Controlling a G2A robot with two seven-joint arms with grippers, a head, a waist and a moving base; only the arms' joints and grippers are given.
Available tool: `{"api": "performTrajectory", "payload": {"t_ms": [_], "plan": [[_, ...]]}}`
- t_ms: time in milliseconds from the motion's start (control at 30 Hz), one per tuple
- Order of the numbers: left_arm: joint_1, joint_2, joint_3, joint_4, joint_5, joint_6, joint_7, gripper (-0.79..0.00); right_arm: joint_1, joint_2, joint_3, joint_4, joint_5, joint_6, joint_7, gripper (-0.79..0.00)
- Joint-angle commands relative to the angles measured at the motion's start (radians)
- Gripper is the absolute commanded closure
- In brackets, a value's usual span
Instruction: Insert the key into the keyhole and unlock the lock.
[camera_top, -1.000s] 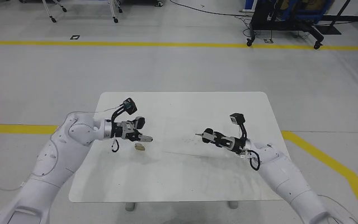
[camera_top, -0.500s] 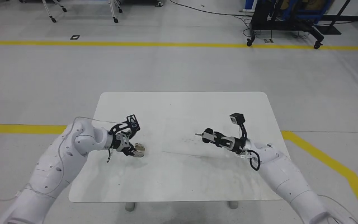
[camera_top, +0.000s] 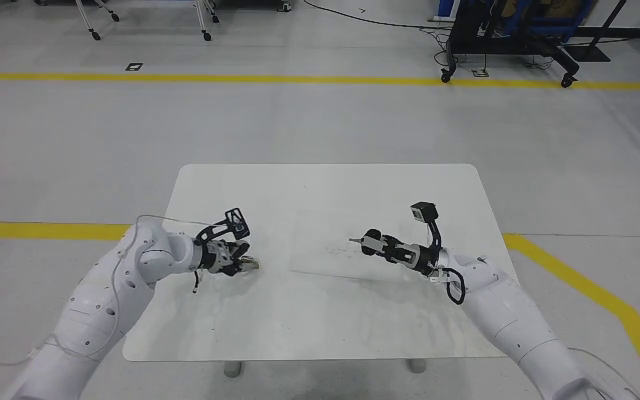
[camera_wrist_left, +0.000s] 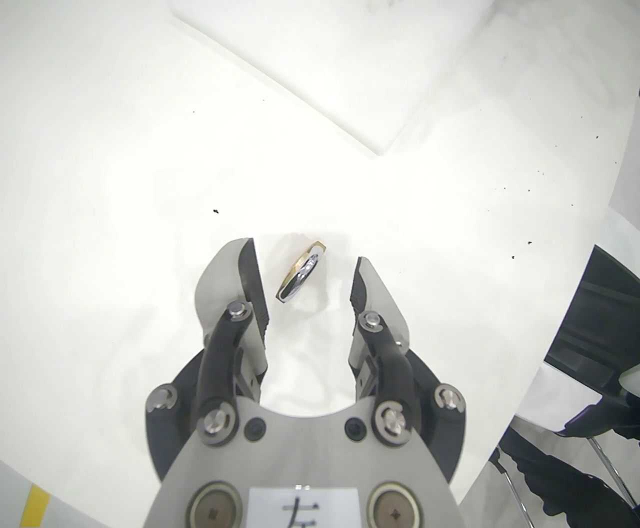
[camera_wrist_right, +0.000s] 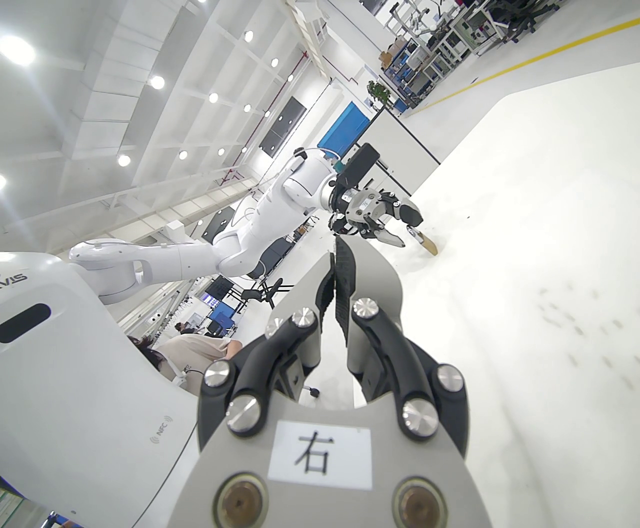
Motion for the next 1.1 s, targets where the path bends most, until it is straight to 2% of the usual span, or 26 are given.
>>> {"api": "performTrajectory", "payload": {"t_ms": [0, 100, 200, 267, 333, 667, 1067], "plan": [[-0.005, -0.002, 0.005, 0.005, 0.008, 0.011, 0.003, -0.289, 0.000, 0.000, 0.000, 0.000, 0.000, 0.000, 0.000, 0.000], [-0.011, -0.006, 0.015, 0.012, 0.010, 0.015, 0.002, -0.240, 0.000, 0.000, 0.000, 0.000, 0.000, 0.000, 0.000, 0.000], [-0.017, -0.010, 0.025, 0.018, 0.009, 0.017, -0.007, -0.145, 0.000, 0.000, 0.000, 0.000, 0.000, 0.000, 0.000, 0.000], [-0.021, -0.012, 0.031, 0.023, 0.012, 0.032, -0.017, -0.135, 0.000, 0.000, 0.000, 0.000, 0.000, 0.000, 0.000, 0.000], [-0.024, -0.015, 0.037, 0.025, 0.010, 0.039, -0.019, 0.000, 0.000, 0.000, 0.000, 0.000, 0.000, 0.000, 0.000, 0.000], [-0.037, -0.025, 0.056, 0.038, 0.012, 0.075, -0.024, 0.000, 0.000, 0.000, 0.000, 0.000, 0.000, 0.000, 0.000, 0.000], [-0.057, -0.044, 0.069, 0.047, 0.026, 0.133, 0.060, 0.000, 0.000, 0.000, 0.000, 0.000, 0.000, 0.000, 0.000, 0.000]]}}
